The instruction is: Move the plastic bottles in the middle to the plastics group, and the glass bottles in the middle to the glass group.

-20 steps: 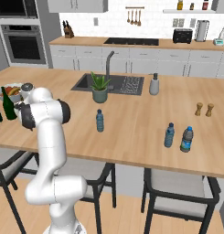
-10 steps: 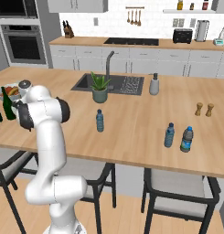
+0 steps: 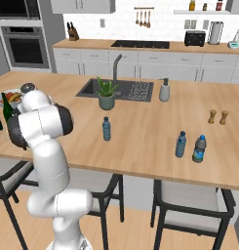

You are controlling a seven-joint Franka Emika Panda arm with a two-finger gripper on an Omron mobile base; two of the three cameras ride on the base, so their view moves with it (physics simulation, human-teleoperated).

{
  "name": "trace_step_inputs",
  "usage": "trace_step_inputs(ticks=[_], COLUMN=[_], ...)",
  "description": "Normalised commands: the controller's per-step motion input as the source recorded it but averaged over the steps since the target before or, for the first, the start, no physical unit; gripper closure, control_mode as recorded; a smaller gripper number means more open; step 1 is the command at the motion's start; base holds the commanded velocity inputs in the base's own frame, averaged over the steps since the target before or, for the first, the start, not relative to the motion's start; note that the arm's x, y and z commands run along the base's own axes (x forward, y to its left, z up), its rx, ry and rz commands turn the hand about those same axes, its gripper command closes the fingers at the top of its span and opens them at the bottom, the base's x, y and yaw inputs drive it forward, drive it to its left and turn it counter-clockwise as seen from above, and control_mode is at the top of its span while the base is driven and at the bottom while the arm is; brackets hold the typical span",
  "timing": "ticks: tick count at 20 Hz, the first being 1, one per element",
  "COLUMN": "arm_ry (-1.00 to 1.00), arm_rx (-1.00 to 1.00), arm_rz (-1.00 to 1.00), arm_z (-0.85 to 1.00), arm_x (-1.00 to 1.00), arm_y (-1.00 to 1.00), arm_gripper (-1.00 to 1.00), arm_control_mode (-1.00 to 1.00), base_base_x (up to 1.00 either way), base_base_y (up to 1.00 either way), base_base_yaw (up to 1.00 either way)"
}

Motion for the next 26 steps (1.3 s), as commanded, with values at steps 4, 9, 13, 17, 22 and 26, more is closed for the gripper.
trace_step_inputs(ticks=[4, 9, 13, 17, 22, 26], arm_ry=[0.03, 0.1, 0.09, 0.03, 0.0, 0.05], arm_rx=[0.0, 0.0, 0.01, 0.12, 0.14, 0.12], arm_rz=[-0.26, -0.26, -0.27, -0.29, -0.26, -0.18], arm_z=[0.31, 0.16, 0.16, 0.08, 0.0, 0.0], arm_x=[-0.11, -0.1, -0.04, -0.14, -0.28, -0.33], arm_y=[-0.85, -1.0, -1.0, -1.0, -1.0, -1.0], arm_gripper=[-1.0, -1.0, -1.0, -1.0, -1.0, -1.0], arm_control_mode=[-1.0, -1.0, -1.0, -1.0, -1.0, -1.0], base_base_x=[0.0, 0.0, 0.0, 0.0, 0.0, 0.0], base_base_y=[0.0, 0.0, 0.0, 0.0, 0.0, 0.0], base_base_yaw=[0.0, 0.0, 0.0, 0.0, 0.0, 0.0])
